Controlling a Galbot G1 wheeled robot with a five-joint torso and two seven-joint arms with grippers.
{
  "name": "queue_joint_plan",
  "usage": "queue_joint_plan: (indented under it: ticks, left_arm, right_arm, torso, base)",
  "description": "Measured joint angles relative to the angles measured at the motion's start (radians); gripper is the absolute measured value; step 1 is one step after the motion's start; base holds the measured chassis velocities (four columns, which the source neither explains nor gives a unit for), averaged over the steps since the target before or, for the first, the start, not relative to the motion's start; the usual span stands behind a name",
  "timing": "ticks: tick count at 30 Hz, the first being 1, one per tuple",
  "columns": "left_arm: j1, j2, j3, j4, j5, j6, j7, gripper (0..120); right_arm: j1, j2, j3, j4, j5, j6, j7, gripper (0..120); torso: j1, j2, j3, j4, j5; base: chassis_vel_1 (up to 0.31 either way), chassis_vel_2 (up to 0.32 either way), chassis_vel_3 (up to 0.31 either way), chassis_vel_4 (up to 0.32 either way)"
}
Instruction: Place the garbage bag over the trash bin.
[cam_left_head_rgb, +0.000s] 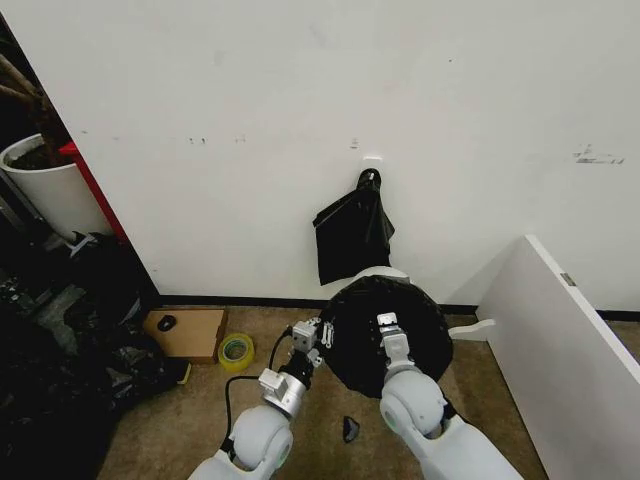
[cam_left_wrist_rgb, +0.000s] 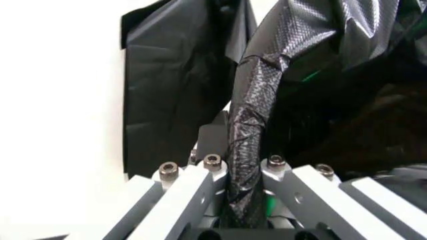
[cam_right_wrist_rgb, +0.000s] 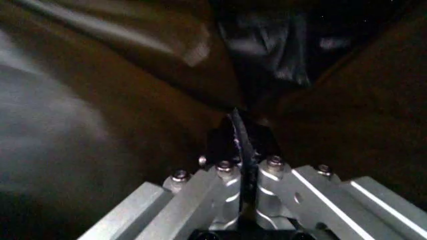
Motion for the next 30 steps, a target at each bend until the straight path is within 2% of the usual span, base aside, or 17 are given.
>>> queue_joint_plan:
  ticks: [5,7,8,11,13,14,15,17,20,23,24,28,29,30]
  left_arm:
    - [-0.007,-0.007,-0.039,-0.001,-0.035,0.024,-0.006,1]
    - [-0.002,-0.009,-0.054,-0.005,-0.038,0.027,-0.009,1]
    - [0.001,-0.010,-0.062,-0.006,-0.041,0.028,-0.011,1]
    - [0.000,-0.009,-0.072,-0.008,-0.062,0.039,-0.013,1]
    - [-0.001,-0.006,-0.075,-0.021,-0.089,0.053,-0.014,1]
    - [-0.001,-0.006,-0.075,-0.021,-0.089,0.053,-0.014,1]
    - [0.000,-0.004,-0.075,-0.025,-0.095,0.057,-0.015,1]
    - [0.003,0.003,-0.077,-0.035,-0.110,0.072,-0.021,1]
    - [0.021,0.009,-0.082,-0.050,-0.136,0.095,-0.036,1]
    - [0.036,0.009,-0.085,-0.061,-0.150,0.103,-0.042,1]
    - [0.043,0.008,-0.087,-0.065,-0.167,0.109,-0.047,1]
    - [0.047,0.011,-0.091,-0.076,-0.207,0.116,-0.051,1]
    - [0.047,0.011,-0.091,-0.076,-0.207,0.116,-0.051,1]
    - [0.053,0.013,-0.091,-0.080,-0.222,0.117,-0.050,1]
  right_arm:
    - [-0.071,-0.028,-0.029,0.080,-0.004,0.065,-0.095,0]
    - [-0.081,-0.033,-0.040,0.095,0.000,0.091,-0.136,0]
    - [-0.094,-0.037,-0.045,0.108,0.001,0.132,-0.187,4]
    - [-0.142,-0.049,-0.019,0.131,-0.003,0.274,-0.352,15]
    - [-0.182,-0.061,0.048,0.135,0.001,0.436,-0.566,25]
    - [-0.182,-0.061,0.048,0.135,0.001,0.436,-0.566,25]
    - [-0.190,-0.063,0.068,0.133,0.002,0.484,-0.634,28]
    - [-0.205,-0.070,0.130,0.122,0.011,0.628,-0.847,36]
    - [-0.209,-0.073,0.174,0.122,0.040,0.743,-0.989,50]
    - [-0.200,-0.072,0.181,0.123,0.043,0.763,-0.989,56]
    - [-0.198,-0.068,0.187,0.126,0.018,0.774,-0.937,63]
    - [-0.217,-0.056,0.199,0.136,-0.039,0.770,-0.740,77]
    - [-0.217,-0.056,0.199,0.136,-0.039,0.770,-0.740,77]
    - [-0.222,-0.050,0.201,0.138,-0.057,0.753,-0.650,84]
  torso:
    - [0.000,0.000,0.000,-0.0004,-0.0002]
    - [0.000,0.000,0.000,0.0002,-0.0001]
    - [0.000,0.000,0.000,0.0006,0.0003]
    - [0.000,0.000,0.000,0.0000,-0.0002]
    - [0.000,0.000,0.000,-0.0003,-0.0002]
    - [0.000,0.000,0.000,-0.0003,-0.0002]
    - [0.000,0.000,0.000,-0.0004,-0.0003]
    - [0.000,0.000,0.000,-0.0001,0.0000]
    - [0.000,0.000,0.000,-0.0002,0.0000]
    - [0.000,0.000,0.000,0.0001,-0.0002]
    - [0.000,0.000,0.000,0.0006,0.0000]
    - [0.000,0.000,0.000,-0.0002,0.0000]
    - [0.000,0.000,0.000,-0.0002,0.0000]
    - [0.000,0.000,0.000,-0.0003,-0.0002]
  base:
    - [0.000,0.000,0.000,0.000]
    - [0.000,0.000,0.000,0.000]
    - [0.000,0.000,0.000,0.000]
    - [0.000,0.000,0.000,0.000]
    - [0.000,0.000,0.000,0.000]
    - [0.000,0.000,0.000,0.000]
    - [0.000,0.000,0.000,0.000]
    - [0.000,0.000,0.000,0.000]
    - [0.000,0.000,0.000,0.000]
    - [0.000,0.000,0.000,0.000]
    - [0.000,0.000,0.000,0.000]
    - [0.000,0.000,0.000,0.000]
    - [0.000,0.000,0.000,0.000]
    - [0.000,0.000,0.000,0.000]
